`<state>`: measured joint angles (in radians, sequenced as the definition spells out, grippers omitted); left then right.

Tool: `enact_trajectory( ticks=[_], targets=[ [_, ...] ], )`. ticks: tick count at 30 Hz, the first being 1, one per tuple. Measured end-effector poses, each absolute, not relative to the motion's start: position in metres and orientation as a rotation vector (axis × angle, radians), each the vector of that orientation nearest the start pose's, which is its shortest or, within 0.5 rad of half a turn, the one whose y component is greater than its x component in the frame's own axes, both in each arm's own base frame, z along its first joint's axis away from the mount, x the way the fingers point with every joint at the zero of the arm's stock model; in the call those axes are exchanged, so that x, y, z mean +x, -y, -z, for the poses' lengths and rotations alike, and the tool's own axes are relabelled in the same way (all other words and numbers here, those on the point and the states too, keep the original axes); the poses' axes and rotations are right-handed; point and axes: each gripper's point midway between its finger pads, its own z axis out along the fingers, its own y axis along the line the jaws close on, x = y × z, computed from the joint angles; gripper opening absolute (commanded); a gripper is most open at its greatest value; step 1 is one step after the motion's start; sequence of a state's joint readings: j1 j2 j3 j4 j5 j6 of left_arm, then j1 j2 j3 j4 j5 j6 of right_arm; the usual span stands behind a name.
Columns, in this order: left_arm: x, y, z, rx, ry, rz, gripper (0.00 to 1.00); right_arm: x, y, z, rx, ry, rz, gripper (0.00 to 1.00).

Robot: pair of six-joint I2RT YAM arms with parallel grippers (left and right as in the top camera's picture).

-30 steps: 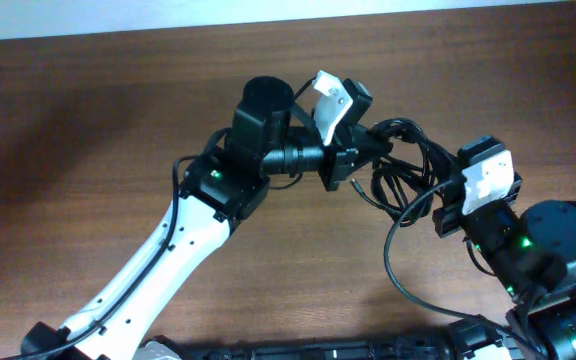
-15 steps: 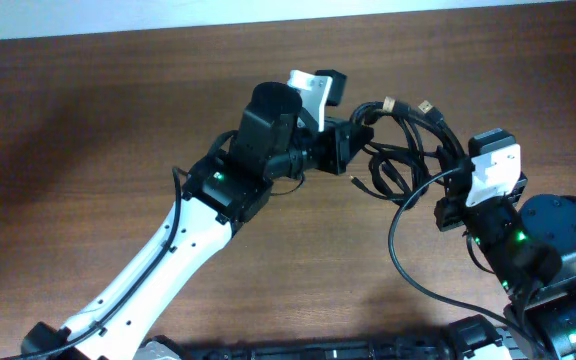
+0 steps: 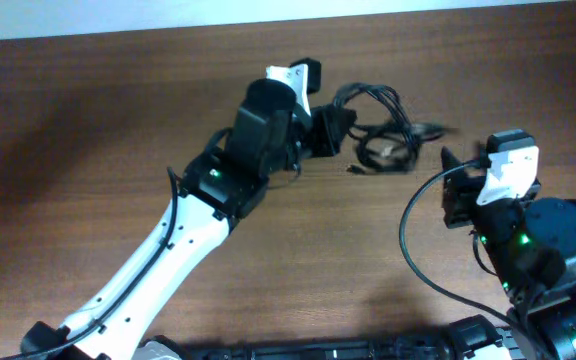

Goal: Untangle cables

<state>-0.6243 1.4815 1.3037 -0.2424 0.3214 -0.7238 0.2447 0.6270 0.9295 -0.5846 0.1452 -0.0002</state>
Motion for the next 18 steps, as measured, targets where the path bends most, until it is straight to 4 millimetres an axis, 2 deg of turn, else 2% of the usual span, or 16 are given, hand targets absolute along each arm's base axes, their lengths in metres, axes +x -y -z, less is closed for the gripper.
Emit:
enact_trajectory(
  ticks=[4, 12, 16, 18],
  targets=[
    [0.349, 0.312, -0.297, 0.3, -2.104, 1.047, 0.0, 0.254, -0.033, -0.329, -0.112, -1.855, -0.011, 0.91],
    [0.335, 0.322, -0.299, 0.702, -1.948, 0.933, 0.0, 0.254, -0.033, -0.329, -0.15, -1.851, 0.025, 0.91],
    [0.319, 0.331, -0.303, 0.903, -1.839, 0.951, 0.0, 0.252, -0.049, -0.328, -0.301, -1.837, 0.002, 0.9],
    [0.308, 0.336, -0.306, 1.005, -1.772, 0.984, 0.0, 0.249, -0.061, -0.328, -0.405, -1.818, -0.024, 0.84]
  ],
)
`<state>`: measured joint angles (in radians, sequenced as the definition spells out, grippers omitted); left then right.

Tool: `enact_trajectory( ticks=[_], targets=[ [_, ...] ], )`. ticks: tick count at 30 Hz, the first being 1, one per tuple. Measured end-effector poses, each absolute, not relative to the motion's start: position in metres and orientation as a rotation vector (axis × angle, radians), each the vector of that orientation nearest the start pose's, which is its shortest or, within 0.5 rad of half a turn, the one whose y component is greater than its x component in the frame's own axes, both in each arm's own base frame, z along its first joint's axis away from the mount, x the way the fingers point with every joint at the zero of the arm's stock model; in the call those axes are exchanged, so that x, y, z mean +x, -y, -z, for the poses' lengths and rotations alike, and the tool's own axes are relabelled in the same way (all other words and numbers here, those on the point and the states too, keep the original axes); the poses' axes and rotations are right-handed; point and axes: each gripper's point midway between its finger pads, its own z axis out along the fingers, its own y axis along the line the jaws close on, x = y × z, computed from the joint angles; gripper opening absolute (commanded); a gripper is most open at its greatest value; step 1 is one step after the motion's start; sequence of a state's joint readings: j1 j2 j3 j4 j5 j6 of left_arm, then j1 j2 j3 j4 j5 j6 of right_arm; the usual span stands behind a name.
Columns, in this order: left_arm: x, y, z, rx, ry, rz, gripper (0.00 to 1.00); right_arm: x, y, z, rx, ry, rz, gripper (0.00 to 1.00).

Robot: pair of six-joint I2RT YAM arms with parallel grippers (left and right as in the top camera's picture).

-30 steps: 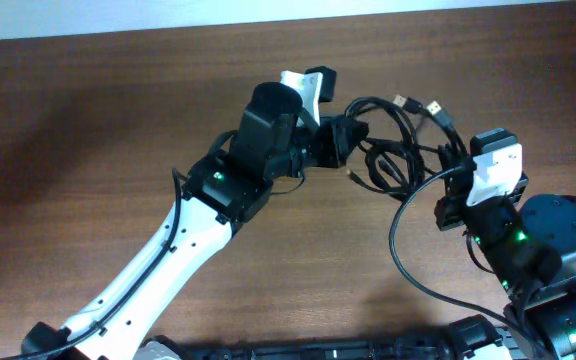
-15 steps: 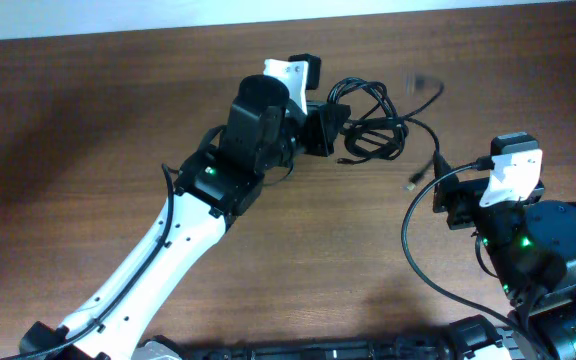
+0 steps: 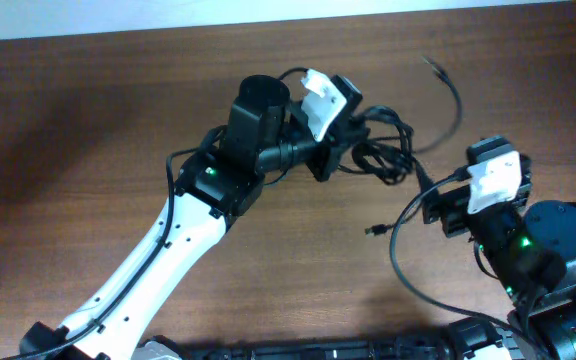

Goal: Untangle cables

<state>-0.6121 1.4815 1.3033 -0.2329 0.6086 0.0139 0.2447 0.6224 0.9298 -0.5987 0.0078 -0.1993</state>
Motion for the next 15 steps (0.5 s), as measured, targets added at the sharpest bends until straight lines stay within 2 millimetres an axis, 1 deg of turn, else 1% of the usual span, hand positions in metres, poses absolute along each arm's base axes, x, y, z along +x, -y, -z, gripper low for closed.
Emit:
enact_trajectory(
  ticks=[1, 2, 4, 5, 6, 7, 9, 10, 11, 15],
  targets=[
    [0.303, 0.339, -0.309, 1.044, -1.739, 1.003, 0.0, 0.248, -0.065, -0.328, -0.438, -1.81, -0.032, 0.8],
    [0.297, 0.341, -0.312, 1.088, -1.696, 1.03, 0.0, 0.247, -0.068, -0.328, -0.47, -1.802, -0.04, 0.79],
    [0.286, 0.346, -0.32, 1.149, -1.62, 1.081, 0.0, 0.246, -0.072, -0.328, -0.509, -1.791, -0.045, 0.75],
    [0.283, 0.347, -0.322, 1.162, -1.603, 1.095, 0.0, 0.245, -0.074, -0.328, -0.519, -1.79, -0.049, 0.67],
    [0.28, 0.348, -0.325, 1.179, -1.579, 1.114, 0.0, 0.245, -0.074, -0.327, -0.527, -1.791, -0.05, 0.56],
    [0.277, 0.349, -0.327, 1.194, -1.56, 1.129, 0.0, 0.244, -0.075, -0.326, -0.534, -1.792, -0.051, 0.43],
    [0.271, 0.35, -0.329, 1.218, -1.533, 1.156, 0.0, 0.243, -0.076, -0.324, -0.549, -1.796, -0.051, 0.26],
    [0.27, 0.35, -0.33, 1.227, -1.525, 1.164, 0.0, 0.243, -0.077, -0.324, -0.551, -1.796, -0.059, 0.19],
    [0.268, 0.35, -0.33, 1.233, -1.519, 1.171, 0.0, 0.243, -0.078, -0.324, -0.559, -1.795, -0.062, 0.13],
    [0.267, 0.35, -0.33, 1.237, -1.516, 1.176, 0.0, 0.242, -0.079, -0.324, -0.566, -1.792, -0.066, 0.04]
  ],
)
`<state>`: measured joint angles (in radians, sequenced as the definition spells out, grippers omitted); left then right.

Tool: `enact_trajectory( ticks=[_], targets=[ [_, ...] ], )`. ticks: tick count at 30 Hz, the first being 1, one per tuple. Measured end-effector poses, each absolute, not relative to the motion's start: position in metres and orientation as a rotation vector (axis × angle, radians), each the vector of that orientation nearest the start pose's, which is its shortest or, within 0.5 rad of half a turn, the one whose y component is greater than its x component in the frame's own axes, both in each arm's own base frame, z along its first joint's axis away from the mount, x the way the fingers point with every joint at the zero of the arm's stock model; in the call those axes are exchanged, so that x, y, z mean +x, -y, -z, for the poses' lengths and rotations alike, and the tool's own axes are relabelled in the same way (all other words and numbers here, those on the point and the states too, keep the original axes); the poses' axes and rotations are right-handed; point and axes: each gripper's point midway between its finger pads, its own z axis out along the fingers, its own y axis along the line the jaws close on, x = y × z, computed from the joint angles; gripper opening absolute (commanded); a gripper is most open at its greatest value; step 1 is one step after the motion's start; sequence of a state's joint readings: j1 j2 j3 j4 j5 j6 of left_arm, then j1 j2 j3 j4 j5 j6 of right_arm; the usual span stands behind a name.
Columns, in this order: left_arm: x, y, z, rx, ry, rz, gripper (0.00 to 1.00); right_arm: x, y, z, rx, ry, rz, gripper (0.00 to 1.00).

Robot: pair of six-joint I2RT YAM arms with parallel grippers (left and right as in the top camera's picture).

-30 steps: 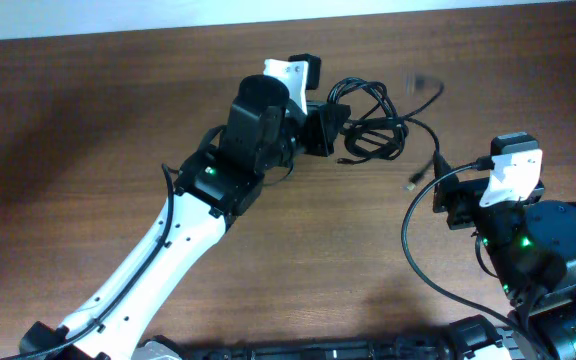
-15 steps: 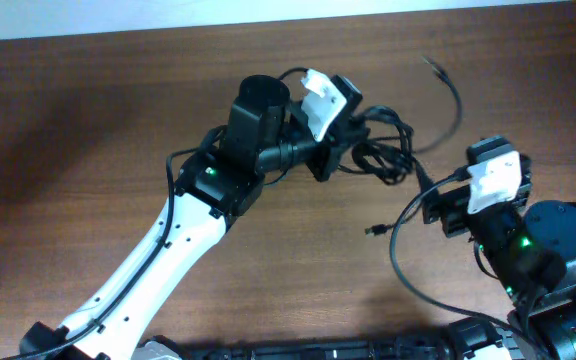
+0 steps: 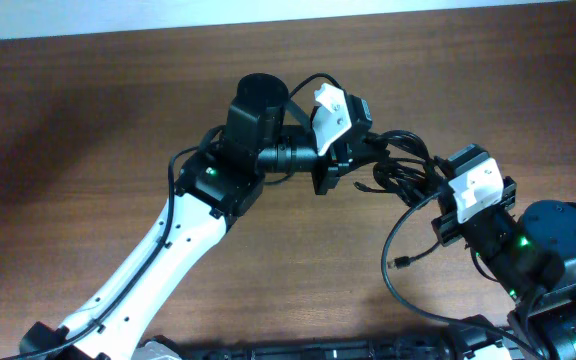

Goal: Untangle cables

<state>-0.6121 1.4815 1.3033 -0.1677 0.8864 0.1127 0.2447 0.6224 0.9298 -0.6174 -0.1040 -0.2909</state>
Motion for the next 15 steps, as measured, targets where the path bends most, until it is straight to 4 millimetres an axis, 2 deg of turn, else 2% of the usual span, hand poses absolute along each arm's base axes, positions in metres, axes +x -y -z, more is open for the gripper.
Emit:
enact_trajectory(
  ticks=[9, 15],
  targets=[
    [0.284, 0.348, -0.325, 1.105, -1.645, 1.135, 0.0, 0.241, -0.083, -0.323, -0.585, -1.789, -0.089, 0.04],
    [0.299, 0.346, -0.317, 0.898, -1.824, 1.144, 0.0, 0.242, -0.085, -0.323, -0.592, -1.787, -0.1, 0.04]
  ],
)
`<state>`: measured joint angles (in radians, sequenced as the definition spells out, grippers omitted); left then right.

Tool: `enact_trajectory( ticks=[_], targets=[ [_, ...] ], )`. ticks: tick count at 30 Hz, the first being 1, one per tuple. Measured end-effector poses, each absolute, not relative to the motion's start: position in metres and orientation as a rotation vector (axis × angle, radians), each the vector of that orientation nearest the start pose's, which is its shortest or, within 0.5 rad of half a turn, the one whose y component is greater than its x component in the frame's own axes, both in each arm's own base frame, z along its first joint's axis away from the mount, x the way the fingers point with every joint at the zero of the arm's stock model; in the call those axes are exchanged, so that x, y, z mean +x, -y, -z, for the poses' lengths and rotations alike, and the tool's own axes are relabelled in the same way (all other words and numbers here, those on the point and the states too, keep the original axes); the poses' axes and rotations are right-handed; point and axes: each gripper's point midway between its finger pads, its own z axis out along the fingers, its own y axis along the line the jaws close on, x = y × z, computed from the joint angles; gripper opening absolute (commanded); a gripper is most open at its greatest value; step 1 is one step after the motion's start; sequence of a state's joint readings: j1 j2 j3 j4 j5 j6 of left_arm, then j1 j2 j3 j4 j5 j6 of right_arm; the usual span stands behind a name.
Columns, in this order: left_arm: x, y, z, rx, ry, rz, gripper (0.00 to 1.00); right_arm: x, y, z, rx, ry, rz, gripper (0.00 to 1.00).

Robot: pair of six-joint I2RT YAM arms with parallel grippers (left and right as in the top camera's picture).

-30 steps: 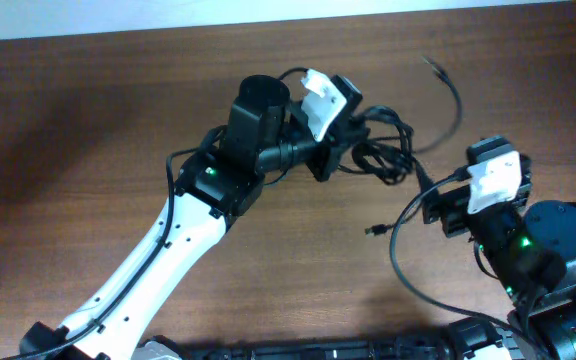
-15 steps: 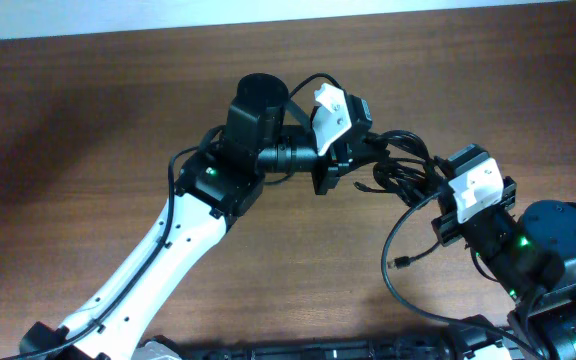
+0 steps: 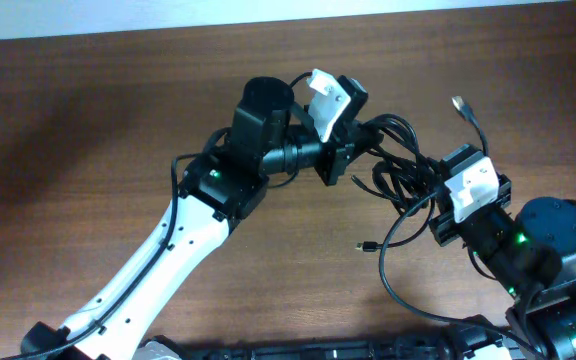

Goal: Untangle cables

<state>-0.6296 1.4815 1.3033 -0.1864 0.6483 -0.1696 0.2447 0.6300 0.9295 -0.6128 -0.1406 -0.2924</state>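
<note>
A tangle of black cables (image 3: pixel 400 172) hangs stretched between my two grippers at mid-table. My left gripper (image 3: pixel 351 142), at the end of the white arm, is shut on the tangle's left part. My right gripper (image 3: pixel 436 200) sits at the tangle's right side, and strands run straight into it; its fingers are mostly hidden under the white wrist block. One strand rises to a silver plug (image 3: pixel 458 102) at the upper right. Another ends in a small plug (image 3: pixel 364 247) below the tangle. A long black loop (image 3: pixel 388 285) curves down toward the front edge.
The brown wooden table (image 3: pixel 88 120) carries everything. The left arm's white link (image 3: pixel 158 260) crosses the front left diagonally. The right arm's dark base (image 3: pixel 543 250) stands at the front right. A pale wall strip (image 3: pixel 68 15) borders the far edge.
The left gripper has shifted slightly up and right with the tangle. A silver plug now sticks up at the upper right. The small loose plug lies further left than before.
The tangle lay on the table beside the left gripper, with the right gripper apart at the right. Then the left gripper held it with one cable end out to the far right. The right gripper then stood against the tangle, which now spans both.
</note>
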Motion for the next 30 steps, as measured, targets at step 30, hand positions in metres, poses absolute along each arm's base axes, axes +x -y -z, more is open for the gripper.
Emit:
enact_trajectory(
  ticks=[30],
  targets=[
    [0.3, 0.346, -0.305, 0.668, -2.018, 1.215, 0.0, 0.25, -0.067, -0.32, -0.29, -1.875, -0.159, 0.16]
  ],
)
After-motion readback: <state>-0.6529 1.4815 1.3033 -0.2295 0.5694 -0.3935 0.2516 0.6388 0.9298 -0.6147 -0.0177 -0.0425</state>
